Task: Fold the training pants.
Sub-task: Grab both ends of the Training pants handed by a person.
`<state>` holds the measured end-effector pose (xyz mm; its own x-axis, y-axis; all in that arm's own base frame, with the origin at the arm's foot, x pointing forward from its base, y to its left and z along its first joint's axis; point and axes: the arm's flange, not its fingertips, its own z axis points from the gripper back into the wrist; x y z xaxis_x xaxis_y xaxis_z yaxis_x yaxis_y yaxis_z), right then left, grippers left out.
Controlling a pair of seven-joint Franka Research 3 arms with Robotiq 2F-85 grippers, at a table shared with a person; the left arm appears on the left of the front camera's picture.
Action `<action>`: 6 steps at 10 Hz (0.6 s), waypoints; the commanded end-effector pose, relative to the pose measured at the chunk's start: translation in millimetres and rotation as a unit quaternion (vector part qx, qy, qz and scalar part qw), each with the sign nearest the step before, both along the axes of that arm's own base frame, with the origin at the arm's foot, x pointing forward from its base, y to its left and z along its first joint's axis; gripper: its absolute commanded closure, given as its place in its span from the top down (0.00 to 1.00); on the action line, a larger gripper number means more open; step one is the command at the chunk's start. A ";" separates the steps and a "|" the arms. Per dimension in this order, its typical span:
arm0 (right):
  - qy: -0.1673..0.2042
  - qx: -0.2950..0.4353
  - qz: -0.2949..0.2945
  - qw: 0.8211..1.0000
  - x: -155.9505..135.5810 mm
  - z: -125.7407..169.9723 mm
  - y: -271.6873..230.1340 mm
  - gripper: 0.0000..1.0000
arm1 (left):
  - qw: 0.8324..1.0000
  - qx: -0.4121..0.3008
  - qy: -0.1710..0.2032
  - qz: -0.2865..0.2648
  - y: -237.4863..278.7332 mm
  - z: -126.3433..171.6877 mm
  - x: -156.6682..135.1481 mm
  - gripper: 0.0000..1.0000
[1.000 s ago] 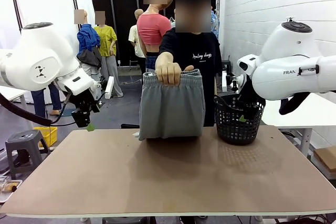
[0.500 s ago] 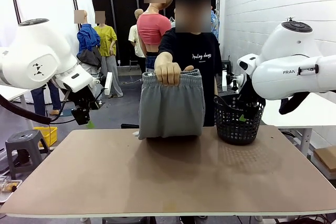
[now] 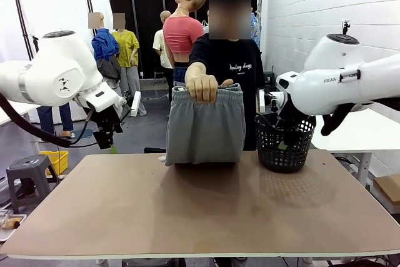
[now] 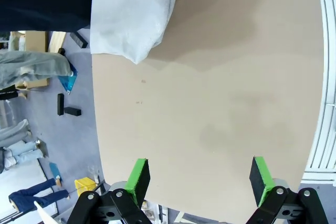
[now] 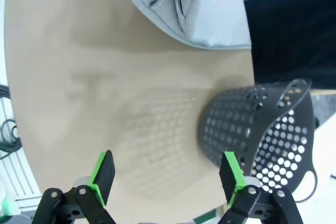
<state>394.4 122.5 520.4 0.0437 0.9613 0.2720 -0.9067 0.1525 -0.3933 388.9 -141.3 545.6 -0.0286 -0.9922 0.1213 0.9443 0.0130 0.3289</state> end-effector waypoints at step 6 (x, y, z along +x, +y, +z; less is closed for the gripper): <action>-0.031 0.116 0.086 0.989 34.2 -24.6 -9.1 1.00 | 0.983 -0.151 0.008 -0.107 0.4 -13.9 33.0 1.00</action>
